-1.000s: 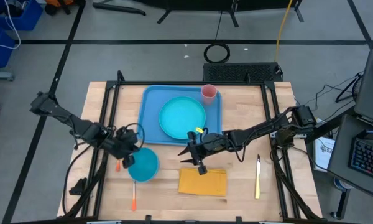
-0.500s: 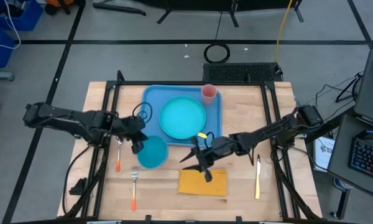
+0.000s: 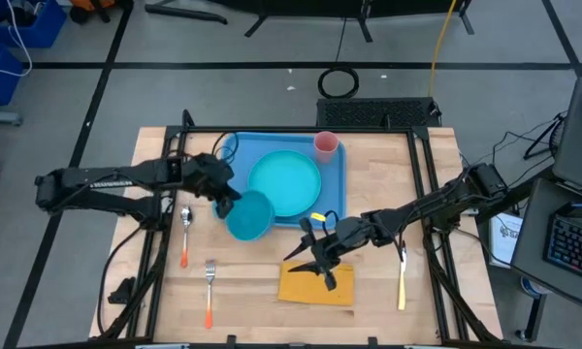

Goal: Set up tray
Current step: Put the blue bowl on the green plate

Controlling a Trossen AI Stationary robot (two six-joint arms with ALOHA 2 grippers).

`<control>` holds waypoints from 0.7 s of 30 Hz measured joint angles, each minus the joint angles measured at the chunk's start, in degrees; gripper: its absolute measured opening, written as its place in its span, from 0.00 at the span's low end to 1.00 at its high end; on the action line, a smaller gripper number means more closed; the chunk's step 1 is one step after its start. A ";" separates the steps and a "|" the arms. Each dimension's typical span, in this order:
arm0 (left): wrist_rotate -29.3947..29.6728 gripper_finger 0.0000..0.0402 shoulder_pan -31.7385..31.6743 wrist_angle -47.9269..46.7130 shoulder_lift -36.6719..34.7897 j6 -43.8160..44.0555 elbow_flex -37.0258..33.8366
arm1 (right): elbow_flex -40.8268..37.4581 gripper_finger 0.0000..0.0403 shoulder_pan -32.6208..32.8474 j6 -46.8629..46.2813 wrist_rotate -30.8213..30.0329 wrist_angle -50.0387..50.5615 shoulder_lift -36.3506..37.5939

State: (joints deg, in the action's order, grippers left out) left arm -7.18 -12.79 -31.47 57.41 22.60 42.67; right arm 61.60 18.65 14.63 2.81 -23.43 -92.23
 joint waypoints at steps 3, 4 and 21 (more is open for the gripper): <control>-0.76 0.01 -2.57 -0.92 3.85 -2.65 3.40 | 0.00 0.32 0.00 -0.04 0.00 -0.05 0.00; -0.86 0.01 -3.29 -1.98 5.37 -3.75 4.81 | 0.00 0.32 0.00 -0.07 0.00 0.03 0.00; -3.04 0.01 -15.86 -16.18 31.97 -14.61 32.88 | -0.03 0.32 0.53 -0.44 0.20 2.11 0.24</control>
State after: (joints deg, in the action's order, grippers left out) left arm -10.22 -28.65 -47.64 89.38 7.99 75.55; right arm 61.57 19.19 14.20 3.01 -21.32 -91.99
